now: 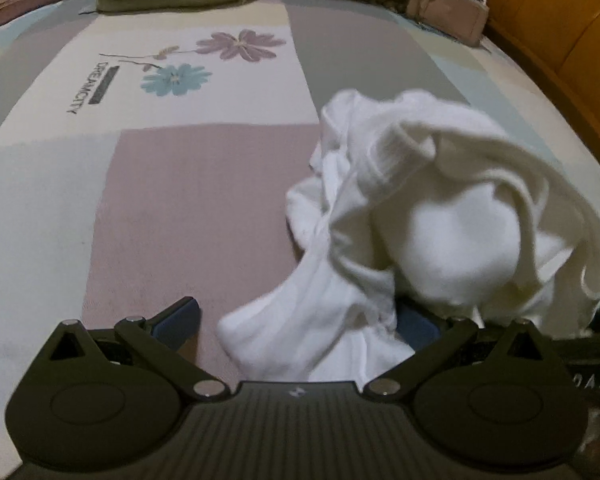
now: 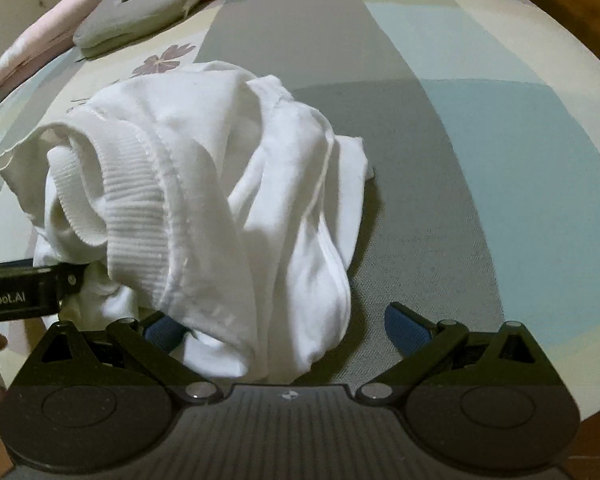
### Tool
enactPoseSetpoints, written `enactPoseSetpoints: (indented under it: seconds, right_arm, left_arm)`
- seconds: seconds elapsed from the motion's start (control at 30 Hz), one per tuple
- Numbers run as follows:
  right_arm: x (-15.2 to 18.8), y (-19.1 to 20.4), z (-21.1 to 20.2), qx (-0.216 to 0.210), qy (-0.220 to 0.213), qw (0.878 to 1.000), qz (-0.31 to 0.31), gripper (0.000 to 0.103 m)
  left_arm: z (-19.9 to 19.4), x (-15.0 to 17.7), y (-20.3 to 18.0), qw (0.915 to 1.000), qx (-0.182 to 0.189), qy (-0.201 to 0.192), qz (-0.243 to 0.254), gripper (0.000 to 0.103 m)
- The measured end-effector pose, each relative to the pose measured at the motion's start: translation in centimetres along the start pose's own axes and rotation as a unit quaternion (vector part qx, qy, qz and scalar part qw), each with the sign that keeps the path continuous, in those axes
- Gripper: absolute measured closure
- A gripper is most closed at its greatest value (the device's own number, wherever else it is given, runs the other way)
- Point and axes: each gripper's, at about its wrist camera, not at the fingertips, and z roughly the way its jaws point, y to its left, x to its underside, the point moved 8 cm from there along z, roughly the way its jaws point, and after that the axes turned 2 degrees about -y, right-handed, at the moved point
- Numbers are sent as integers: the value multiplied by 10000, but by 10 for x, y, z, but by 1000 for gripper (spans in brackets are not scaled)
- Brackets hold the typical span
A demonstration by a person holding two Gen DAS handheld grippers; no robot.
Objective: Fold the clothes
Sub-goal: 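Move both tools toward the crumpled white shirt and reach into it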
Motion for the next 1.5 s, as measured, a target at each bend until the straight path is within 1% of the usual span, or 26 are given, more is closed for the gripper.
enactPoseSetpoints:
  seconds: [0.1,0.23,0.27,0.33,0.4,0.6,0.7,0.87,1.07,1.3,1.4,1.5]
  right_arm:
    - [3,-2,4,-112,34,9999,108,0]
    - [7,-3,0,-179,-113,9997,79,0]
    - [8,-3,-1,-194,-155,9997,67,0]
    - [10,-3,-4,-222,-240,9995,42,0]
    - [12,-3,-6,-249,-315,9992,26,0]
    - [10,-2,-12,-263,-357,9990,84,0]
    - [10,-2,-19,-266,-444,9986,90,0]
    - [7,-2,-33,-196,-717,9972,-6,0]
    - [-5,-1,-44,-171,-1012,9947,-84,0]
    - [-11,3,-45,-58,-1109,9935,-263,0]
    - [-10,4,-46,-96,-1110,9935,-245,0]
    - [-12,4,-49,-118,-1150,9930,-236,0]
  left_arm:
    - [1,7,-1,10000,10,-32,70,0]
    - [0,8,-1,10000,-55,23,37,0]
    - [-2,9,-3,9999,-76,-20,137,0]
    - [-8,10,-7,9984,-159,-253,479,0]
    - [-10,10,-9,9974,-234,-349,580,1]
    - [-10,11,-5,9989,-233,-238,324,0]
    - [-11,10,-7,9983,-288,-276,414,1]
    - [-16,8,-10,9969,-364,-352,604,1]
    - [-30,1,-14,9955,-312,-520,733,1]
    - [-45,-11,-17,9935,-332,-773,764,1]
    - [-51,-16,-18,9920,-444,-866,801,1]
    - [-51,-19,-18,9916,-422,-896,826,1]
